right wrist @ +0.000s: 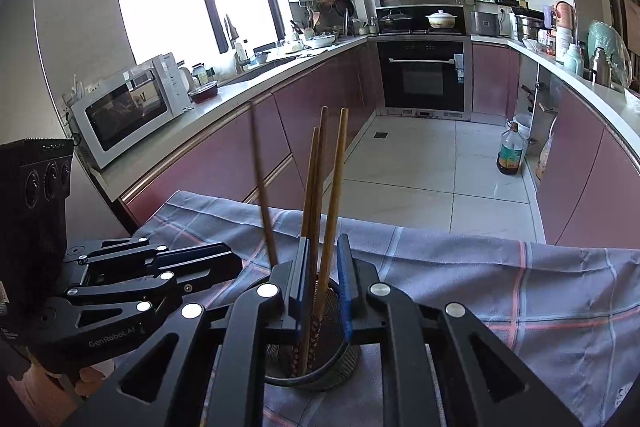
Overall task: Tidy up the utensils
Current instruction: 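Lower the left tool's chopstick into the cup and open while the right tool releases its own, then move both open tools back down to the remaining chopsticks, then grasp and lift a chopstick with the left tool while the right tool grasps another, then raise the left tool's chopstick upright over the mesh cup while the right tool carries its own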
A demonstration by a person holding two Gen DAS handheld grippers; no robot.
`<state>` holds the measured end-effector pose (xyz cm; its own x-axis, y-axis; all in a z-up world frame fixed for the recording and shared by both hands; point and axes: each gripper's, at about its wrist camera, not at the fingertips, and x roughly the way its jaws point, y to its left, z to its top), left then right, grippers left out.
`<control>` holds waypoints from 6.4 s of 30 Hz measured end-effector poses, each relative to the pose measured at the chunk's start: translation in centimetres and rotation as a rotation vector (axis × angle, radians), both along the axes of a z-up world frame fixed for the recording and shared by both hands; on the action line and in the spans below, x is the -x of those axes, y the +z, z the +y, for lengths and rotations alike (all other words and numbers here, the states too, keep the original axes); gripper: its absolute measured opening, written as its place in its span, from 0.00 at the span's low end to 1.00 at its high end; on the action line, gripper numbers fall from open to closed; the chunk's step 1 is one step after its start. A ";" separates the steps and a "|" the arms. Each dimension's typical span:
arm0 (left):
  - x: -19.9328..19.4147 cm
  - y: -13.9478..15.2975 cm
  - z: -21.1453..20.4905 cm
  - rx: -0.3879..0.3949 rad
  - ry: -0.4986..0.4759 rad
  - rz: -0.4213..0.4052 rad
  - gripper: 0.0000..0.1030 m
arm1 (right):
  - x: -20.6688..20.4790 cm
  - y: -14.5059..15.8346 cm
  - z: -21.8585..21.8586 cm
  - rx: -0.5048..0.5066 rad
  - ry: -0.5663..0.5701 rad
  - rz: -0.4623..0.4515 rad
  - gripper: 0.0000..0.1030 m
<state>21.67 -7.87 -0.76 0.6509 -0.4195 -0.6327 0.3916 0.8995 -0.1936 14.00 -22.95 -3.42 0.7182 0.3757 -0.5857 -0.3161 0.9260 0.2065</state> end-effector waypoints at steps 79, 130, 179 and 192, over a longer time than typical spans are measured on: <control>12.3 -13.1 4.8 -0.106 0.005 0.179 0.33 | 11.3 -11.4 5.7 0.125 0.155 0.227 0.28; 11.3 -10.4 6.6 -0.035 0.081 0.160 0.08 | 11.3 -8.5 3.4 -0.027 0.163 0.161 0.05; 9.1 6.5 5.3 0.198 -0.018 -0.199 0.08 | 8.6 5.9 -2.6 -0.114 0.041 -0.264 0.05; 6.6 6.9 3.6 0.158 0.003 -0.198 0.08 | 6.3 5.6 -2.1 -0.085 0.025 -0.263 0.05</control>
